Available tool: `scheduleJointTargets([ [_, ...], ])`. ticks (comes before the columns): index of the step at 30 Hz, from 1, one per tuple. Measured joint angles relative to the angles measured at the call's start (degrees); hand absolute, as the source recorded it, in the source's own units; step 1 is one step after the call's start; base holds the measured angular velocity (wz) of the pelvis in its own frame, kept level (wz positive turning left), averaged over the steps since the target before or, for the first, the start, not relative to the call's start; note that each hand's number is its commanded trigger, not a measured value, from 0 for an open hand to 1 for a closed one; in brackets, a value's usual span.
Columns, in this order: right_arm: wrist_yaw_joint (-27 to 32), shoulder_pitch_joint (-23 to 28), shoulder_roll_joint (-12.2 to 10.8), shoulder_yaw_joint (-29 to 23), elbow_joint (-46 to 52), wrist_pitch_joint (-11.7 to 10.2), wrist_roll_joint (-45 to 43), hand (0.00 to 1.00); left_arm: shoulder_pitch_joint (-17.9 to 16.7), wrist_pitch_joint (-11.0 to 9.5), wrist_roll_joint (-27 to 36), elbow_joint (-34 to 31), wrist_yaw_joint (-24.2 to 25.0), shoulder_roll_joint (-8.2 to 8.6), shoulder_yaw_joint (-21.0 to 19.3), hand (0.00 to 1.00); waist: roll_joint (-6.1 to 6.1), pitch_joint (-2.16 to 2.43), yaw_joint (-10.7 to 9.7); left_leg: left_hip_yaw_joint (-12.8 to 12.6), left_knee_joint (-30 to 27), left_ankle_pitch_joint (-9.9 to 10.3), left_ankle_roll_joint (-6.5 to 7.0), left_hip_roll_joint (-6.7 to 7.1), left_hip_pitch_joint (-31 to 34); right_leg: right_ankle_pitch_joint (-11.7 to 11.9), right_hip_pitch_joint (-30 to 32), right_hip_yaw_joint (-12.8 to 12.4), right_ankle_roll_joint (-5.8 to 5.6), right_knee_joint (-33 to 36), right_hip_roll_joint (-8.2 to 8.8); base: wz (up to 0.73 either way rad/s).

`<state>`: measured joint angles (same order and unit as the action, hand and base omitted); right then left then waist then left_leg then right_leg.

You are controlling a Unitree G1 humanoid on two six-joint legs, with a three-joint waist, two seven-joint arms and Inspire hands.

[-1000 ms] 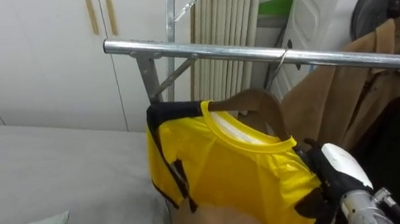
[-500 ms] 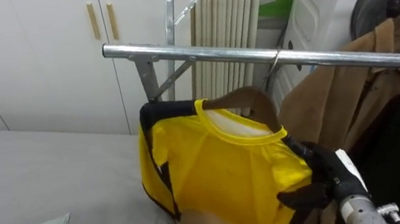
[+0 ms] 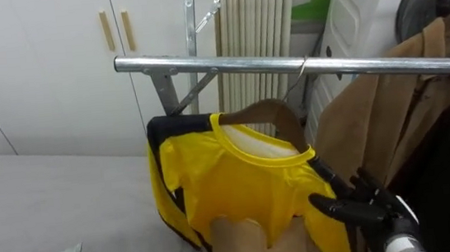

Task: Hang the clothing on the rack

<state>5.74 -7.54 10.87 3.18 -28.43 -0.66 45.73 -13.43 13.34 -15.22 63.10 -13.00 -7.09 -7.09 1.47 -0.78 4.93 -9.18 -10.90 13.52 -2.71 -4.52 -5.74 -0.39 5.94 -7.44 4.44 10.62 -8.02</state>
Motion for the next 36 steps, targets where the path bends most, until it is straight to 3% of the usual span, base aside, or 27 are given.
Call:
scheduleJointTargets([
  [6, -1.0, 0.0, -0.2, 0.0, 0.0, -1.2, 3.5, 0.00, 0.0, 0.0, 0.1, 0.0, -0.4, 0.93, 0.0, 0.00, -0.76, 0.38, -0.1, -0.3, 0.1, 0.0, 0.01, 0.01, -0.1, 0.0, 0.1, -0.3, -0.01, 0.0, -0.11, -0.02],
  [13, -1.0, 0.1, -0.2, 0.0, 0.0, -1.2, 3.3, 0.00, 0.0, -0.3, 1.1, 0.0, -1.5, 1.09, -0.1, 0.00, -0.77, 0.40, -0.3, -0.3, 0.1, 0.0, 0.01, 0.00, -0.1, 0.0, 0.1, -0.3, -0.03, 0.1, -0.10, 0.00],
  [20, 0.0, 3.0, -0.4, 0.0, 2.7, -1.3, -10.6, 0.00, -0.8, -1.4, 2.0, 0.0, -1.9, 1.17, -0.5, 0.00, -0.27, 0.51, -1.8, 0.0, 0.4, 0.0, 0.04, 0.06, 0.0, -0.3, 0.1, -1.0, -0.23, 0.1, -0.22, 0.01],
  [28, 1.2, 10.5, -0.9, -0.1, -0.3, -1.2, -14.9, 0.00, -2.4, -2.0, 2.2, -0.1, -1.8, 1.18, -1.4, 0.00, 0.38, 0.35, -3.3, -0.4, 0.9, 0.4, 0.28, 0.11, -1.2, -0.7, -0.8, -1.0, -0.40, 0.0, -0.21, -0.01],
  [30, 1.6, 14.4, -1.1, -0.1, -1.5, -1.2, -17.3, 0.00, -2.4, -2.5, 2.2, -0.1, -1.8, 1.19, -1.8, 0.00, 0.54, 0.26, -3.4, -0.3, 1.0, 0.4, 0.26, 0.12, -1.1, -0.8, -0.8, -1.0, -0.56, 0.0, -0.20, 0.00],
  [36, 3.4, 16.0, -1.1, -1.0, -6.8, -1.8, -21.2, 0.00, -2.4, -2.5, 2.2, 0.5, -1.8, 1.22, -2.4, 0.00, 0.65, 0.31, -4.5, -0.7, 1.1, 0.4, 0.36, 0.10, -0.8, -0.8, -0.1, -0.8, -0.53, 0.1, -0.22, -0.03],
])
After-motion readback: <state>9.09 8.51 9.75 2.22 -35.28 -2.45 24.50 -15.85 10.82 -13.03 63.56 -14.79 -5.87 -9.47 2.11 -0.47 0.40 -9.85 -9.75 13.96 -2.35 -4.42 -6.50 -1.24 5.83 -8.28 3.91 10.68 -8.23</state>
